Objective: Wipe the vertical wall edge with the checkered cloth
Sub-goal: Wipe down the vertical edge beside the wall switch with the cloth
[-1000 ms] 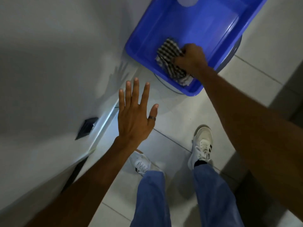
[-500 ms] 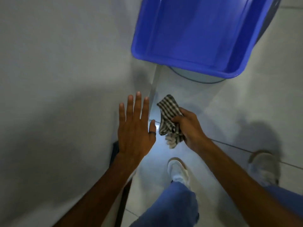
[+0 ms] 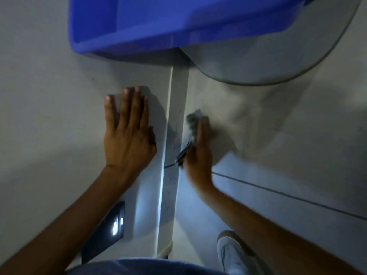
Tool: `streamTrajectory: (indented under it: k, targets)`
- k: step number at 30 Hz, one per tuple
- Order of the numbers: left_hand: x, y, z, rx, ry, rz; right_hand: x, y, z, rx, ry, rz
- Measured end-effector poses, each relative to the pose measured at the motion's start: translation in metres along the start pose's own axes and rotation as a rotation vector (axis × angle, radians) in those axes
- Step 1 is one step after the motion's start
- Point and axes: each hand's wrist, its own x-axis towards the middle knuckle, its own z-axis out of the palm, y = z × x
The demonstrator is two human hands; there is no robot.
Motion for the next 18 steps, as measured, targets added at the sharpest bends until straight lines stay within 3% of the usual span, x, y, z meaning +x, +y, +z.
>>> streamTrajectory:
  k: [2, 4, 9, 13, 18]
  targets:
    - [0.006, -0.01, -0.003, 0.065, 0.027, 0.008, -0.023, 0.03, 0.028, -0.067, -0.249, 0.033]
    - [0.007, -0.02, -0.008, 0.122, 0.071, 0.006, -0.02, 0.054, 0.041, -0.166, -0.364, -0.017]
    - [0.007, -0.021, -0.01, 0.144, 0.02, 0.04, 0.044, 0.05, 0.045, -0.38, -0.233, -0.412]
    - [0.014, -0.02, -0.008, 0.19, -0.028, 0.095, 0.119, -0.011, 0.056, -0.262, -0.166, -0.318]
    - [0.024, -0.021, 0.001, 0.261, 0.033, 0.108, 0.188, -0.064, 0.057, -0.187, -0.073, -0.242]
